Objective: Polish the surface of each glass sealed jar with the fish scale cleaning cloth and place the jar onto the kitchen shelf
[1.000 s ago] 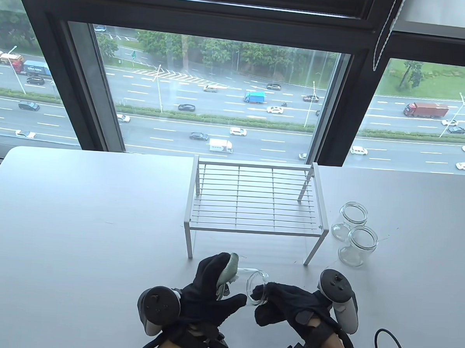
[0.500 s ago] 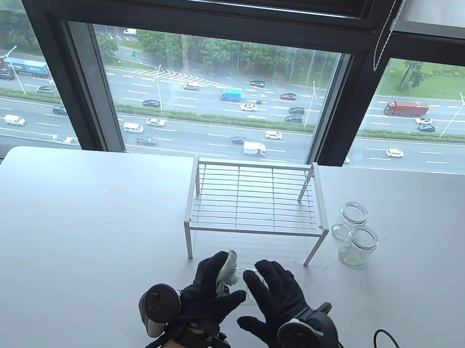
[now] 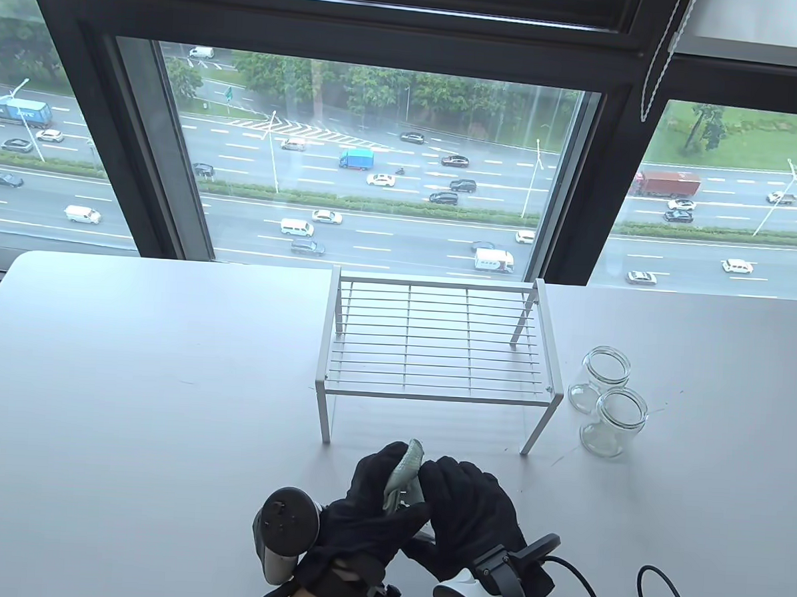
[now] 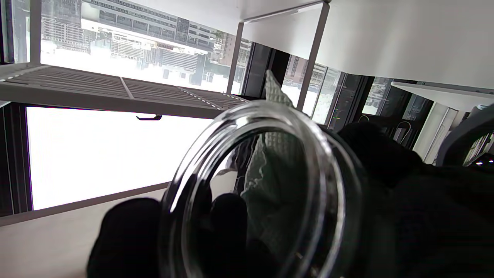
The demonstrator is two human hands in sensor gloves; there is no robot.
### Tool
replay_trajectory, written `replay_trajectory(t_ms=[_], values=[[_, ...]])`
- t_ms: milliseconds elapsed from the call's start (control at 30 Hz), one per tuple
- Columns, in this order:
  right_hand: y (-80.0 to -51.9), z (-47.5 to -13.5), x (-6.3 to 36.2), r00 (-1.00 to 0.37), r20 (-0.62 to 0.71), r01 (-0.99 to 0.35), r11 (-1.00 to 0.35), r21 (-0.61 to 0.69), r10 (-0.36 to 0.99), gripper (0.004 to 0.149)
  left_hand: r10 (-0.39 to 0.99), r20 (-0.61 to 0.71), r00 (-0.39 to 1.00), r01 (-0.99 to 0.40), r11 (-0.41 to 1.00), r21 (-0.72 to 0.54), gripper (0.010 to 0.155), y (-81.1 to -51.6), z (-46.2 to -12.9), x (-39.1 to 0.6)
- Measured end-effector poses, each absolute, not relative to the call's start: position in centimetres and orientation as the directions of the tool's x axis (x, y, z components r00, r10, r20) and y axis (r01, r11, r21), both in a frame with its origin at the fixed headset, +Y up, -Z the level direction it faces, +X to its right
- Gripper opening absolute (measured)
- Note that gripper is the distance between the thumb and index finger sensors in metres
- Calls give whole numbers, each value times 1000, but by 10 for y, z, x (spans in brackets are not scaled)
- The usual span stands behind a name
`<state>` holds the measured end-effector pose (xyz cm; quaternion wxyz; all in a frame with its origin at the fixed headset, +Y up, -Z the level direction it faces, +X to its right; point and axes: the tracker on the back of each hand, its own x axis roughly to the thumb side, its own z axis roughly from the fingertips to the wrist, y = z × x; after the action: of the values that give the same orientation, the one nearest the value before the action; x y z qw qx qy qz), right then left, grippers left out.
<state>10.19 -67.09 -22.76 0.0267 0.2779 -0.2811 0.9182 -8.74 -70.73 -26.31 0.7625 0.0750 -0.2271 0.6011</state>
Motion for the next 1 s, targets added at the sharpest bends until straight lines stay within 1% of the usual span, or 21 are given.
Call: replay_trajectory(t_ms=[133,300,367,433,533,667,733,767,833,1000], values=[[-673,-235,108,-828,555,-323,-876,-359,78,106,838,501,218,-936,324,-134,68,-705,-261,-85],[-675,-246,119,-785,533,-472,-862,-184,316,105,797,562,220,-927,351,-134,59,-701,-259,-82],[-678,-251,124,-744,507,-547,-832,-87,436,105,781,586,216,-925,355,-133,58,-700,-259,-82],[-680,-255,127,-708,483,-596,-803,-17,515,105,779,591,209,-926,352,-137,58,-700,-260,-82],[-687,-262,133,-595,403,-711,-689,140,695,104,783,592,188,-933,330,-141,59,-699,-260,-84],[-693,-267,138,-481,308,-784,-560,269,821,104,790,590,169,-939,311,-148,60,-697,-262,-87],[-697,-268,139,-437,268,-799,-507,322,859,104,790,582,192,-936,325,-133,61,-697,-264,-90],[-700,-270,138,-392,230,-813,-453,366,891,103,785,587,198,-935,331,-127,61,-697,-265,-92],[-705,-271,137,-334,176,-826,-377,419,926,103,793,580,185,-938,319,-136,64,-697,-266,-95],[-713,-275,138,-218,89,-836,-233,497,972,103,798,584,152,-943,294,-156,69,-697,-268,-97]])
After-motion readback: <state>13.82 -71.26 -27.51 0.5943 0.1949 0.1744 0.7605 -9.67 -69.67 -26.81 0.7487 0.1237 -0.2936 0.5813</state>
